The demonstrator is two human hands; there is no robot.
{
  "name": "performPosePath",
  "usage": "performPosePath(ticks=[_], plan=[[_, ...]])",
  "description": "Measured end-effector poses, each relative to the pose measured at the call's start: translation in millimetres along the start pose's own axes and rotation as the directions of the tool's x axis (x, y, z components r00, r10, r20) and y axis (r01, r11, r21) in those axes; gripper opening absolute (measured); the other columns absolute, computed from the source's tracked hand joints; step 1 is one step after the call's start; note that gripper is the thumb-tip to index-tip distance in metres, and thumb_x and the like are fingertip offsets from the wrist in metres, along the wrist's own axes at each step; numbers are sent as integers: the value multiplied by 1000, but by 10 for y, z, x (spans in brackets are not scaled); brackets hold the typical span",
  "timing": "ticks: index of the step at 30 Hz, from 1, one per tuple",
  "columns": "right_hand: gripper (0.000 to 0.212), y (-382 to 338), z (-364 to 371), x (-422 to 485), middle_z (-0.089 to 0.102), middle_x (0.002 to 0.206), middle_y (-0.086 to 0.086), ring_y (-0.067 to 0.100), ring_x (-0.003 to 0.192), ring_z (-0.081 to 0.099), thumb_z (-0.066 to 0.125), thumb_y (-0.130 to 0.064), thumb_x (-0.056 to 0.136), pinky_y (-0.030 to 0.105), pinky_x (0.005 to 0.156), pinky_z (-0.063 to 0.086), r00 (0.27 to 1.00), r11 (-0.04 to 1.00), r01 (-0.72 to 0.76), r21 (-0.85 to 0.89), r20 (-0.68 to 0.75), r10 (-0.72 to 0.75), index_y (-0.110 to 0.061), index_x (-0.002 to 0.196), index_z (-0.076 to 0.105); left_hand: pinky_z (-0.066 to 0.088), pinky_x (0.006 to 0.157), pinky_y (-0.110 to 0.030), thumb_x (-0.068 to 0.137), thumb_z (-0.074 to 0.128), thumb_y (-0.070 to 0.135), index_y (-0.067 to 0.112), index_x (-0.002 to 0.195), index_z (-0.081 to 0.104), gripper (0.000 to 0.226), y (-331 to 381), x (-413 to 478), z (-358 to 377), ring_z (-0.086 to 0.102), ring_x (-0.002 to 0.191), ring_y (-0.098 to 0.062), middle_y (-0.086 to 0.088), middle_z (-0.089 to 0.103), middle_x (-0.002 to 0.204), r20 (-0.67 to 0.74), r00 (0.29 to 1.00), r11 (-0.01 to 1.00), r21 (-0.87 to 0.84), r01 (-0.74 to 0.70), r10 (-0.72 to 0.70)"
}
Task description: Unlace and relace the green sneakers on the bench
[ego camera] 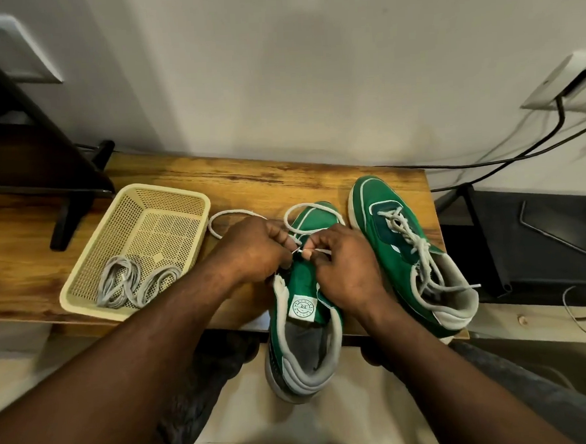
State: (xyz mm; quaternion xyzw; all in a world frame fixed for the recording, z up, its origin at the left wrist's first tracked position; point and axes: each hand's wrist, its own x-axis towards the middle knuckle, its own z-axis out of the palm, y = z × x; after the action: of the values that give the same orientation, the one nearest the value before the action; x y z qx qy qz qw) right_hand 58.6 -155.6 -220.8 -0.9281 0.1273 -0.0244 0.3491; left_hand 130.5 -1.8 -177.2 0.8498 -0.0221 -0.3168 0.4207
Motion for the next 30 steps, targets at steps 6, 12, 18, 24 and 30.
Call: performPosePath(ticks=[6,12,18,24,30], plan=[[18,-96,-36,-15,65,106,-13,18,113,50,71,-28,92,45,104,43,997,992,-55,-115,42,60,-38,80,62,55,51,-28,87,70,-10,5,98,76,20,-90,46,-23,71,65,-18,-8,76,75,72,992,972,-206,117,-104],[11,-172,-9,-67,67,111,-9,21,121,48,64,-29,92,47,103,41,993,979,-110,-173,21,115,-28,96,74,54,49,-25,88,69,-11,9,98,73,23,-130,84,-59,65,60,-12,-7,72,78,170,977,951,-261,168,-126],[22,-241,8,-95,65,117,-2,27,129,44,58,-25,87,50,106,41,985,970,-162,-184,28,170,-22,103,74,54,50,-25,89,72,-8,4,100,75,17,-125,99,-49,70,61,-12,-9,76,83,134,981,952,-253,171,-140],[13,-181,-5,-95,63,106,-6,21,116,48,61,-28,89,50,101,44,996,985,-60,-163,61,71,-25,95,72,56,54,-28,88,70,-9,6,100,76,19,-136,100,-56,71,67,-15,-10,76,84,139,985,969,-211,130,-102],[17,-224,-34,-84,63,113,-2,24,121,46,59,-27,89,50,104,41,988,970,-96,-224,94,119,-23,98,72,56,52,-25,94,75,8,6,101,76,8,-101,95,-32,71,60,-13,-10,76,84,114,991,970,-224,97,-73]])
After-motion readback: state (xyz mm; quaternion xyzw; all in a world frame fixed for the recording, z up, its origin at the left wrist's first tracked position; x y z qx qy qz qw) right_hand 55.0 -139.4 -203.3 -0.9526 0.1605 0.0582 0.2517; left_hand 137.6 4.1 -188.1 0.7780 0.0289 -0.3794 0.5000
